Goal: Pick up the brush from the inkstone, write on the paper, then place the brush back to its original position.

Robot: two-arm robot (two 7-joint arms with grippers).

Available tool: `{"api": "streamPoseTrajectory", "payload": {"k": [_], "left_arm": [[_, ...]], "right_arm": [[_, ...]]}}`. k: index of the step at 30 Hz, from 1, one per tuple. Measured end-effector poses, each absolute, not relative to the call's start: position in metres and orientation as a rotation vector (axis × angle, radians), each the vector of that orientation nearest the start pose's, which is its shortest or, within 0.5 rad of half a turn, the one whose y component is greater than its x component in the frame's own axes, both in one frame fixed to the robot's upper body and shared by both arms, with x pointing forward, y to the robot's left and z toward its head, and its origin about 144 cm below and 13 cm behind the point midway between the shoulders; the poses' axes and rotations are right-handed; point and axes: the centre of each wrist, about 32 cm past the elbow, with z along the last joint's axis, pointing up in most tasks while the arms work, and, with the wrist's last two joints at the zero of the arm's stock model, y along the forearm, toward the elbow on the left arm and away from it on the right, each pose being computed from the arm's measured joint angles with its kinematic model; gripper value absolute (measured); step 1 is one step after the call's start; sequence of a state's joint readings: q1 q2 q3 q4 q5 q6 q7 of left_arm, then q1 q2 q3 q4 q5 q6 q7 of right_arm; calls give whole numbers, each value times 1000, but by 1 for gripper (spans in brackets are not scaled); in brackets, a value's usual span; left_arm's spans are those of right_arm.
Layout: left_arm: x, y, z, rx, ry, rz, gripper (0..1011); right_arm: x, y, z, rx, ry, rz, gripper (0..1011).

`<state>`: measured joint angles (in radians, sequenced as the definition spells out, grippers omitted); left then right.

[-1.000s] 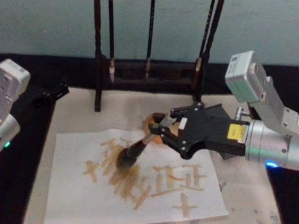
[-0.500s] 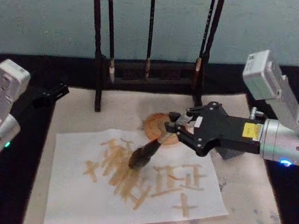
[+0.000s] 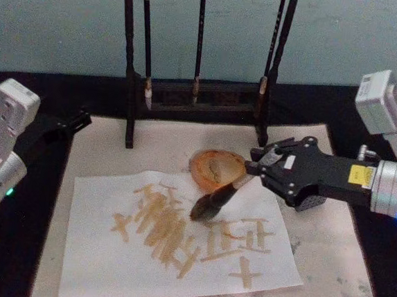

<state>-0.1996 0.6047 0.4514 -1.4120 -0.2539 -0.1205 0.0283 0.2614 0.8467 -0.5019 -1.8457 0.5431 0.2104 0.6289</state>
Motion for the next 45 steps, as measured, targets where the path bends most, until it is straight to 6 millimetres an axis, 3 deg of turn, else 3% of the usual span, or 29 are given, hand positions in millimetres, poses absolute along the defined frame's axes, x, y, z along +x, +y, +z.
{"api": "streamPoseTrajectory", "payload": {"k": [10, 23, 37, 45], "left_arm": [[489, 310, 1140, 304, -285, 1248, 1002], [489, 310, 1140, 304, -285, 1248, 1002], [489, 310, 1140, 304, -285, 1248, 1002], [489, 310, 1140, 304, -285, 1248, 1002]], "right_arm": [[472, -308, 1270, -318, -123, -470, 166], [464, -298, 1287, -240, -198, -414, 166], [470, -270, 1263, -259, -151, -315, 165], [475, -266, 1245, -272, -110, -288, 165]]}}
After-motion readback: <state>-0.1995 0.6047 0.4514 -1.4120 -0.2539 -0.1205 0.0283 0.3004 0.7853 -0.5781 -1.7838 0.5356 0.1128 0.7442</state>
